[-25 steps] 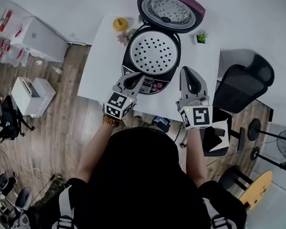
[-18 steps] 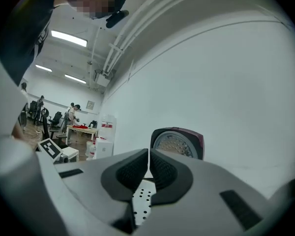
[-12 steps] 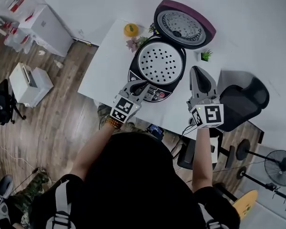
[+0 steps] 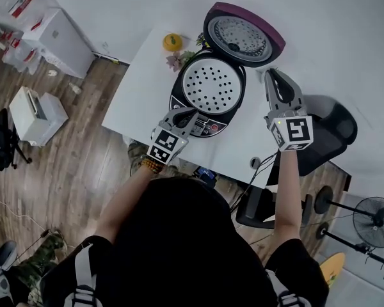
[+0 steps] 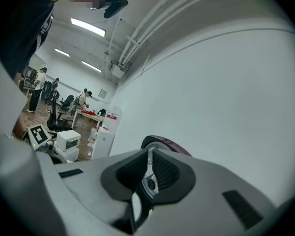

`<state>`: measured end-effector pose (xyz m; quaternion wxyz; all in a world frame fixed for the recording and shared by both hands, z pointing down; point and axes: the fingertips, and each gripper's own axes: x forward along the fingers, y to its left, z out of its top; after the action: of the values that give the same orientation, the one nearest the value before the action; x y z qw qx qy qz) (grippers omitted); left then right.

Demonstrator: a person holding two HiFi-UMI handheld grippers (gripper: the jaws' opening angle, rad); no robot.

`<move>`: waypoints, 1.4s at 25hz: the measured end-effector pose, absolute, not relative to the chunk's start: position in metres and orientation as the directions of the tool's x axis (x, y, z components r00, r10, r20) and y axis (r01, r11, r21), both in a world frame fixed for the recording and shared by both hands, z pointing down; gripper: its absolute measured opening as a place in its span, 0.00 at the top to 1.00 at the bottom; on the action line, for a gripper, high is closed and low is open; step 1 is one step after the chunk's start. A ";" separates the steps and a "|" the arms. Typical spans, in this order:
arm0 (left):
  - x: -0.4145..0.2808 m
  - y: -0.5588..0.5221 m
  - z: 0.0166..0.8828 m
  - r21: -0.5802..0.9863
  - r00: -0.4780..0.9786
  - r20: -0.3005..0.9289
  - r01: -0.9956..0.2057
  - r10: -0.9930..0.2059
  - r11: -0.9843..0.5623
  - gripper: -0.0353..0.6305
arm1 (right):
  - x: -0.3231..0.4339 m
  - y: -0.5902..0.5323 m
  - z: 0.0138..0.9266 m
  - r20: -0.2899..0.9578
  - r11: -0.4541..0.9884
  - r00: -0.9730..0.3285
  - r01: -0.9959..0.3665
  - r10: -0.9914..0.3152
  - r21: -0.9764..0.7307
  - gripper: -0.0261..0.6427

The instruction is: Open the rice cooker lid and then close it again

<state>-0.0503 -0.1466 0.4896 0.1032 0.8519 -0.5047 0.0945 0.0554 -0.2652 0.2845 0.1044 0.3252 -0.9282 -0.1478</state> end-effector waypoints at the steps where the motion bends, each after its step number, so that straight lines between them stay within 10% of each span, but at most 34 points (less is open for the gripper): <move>1: -0.050 -0.146 0.489 0.079 0.473 0.264 -0.879 -0.841 -0.470 0.91 | 0.057 -0.271 0.282 0.099 0.744 -0.766 -0.573 -0.635 0.343 0.92; 23: -0.053 -0.147 0.489 0.079 0.453 0.261 -0.890 -0.852 -0.449 0.91 | 0.050 -0.405 0.244 0.095 0.807 -0.801 -0.587 -0.590 0.061 0.81; 35: -0.052 -0.147 0.490 0.060 0.447 0.268 -0.892 -0.853 -0.448 0.91 | 0.024 -0.415 0.260 0.152 0.814 -0.808 -0.528 -0.569 0.241 0.77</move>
<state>-0.0518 -0.1468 0.4902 0.0965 0.8451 -0.5163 0.0998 0.0236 -0.4152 0.2599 0.1092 0.2897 -0.9462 -0.0941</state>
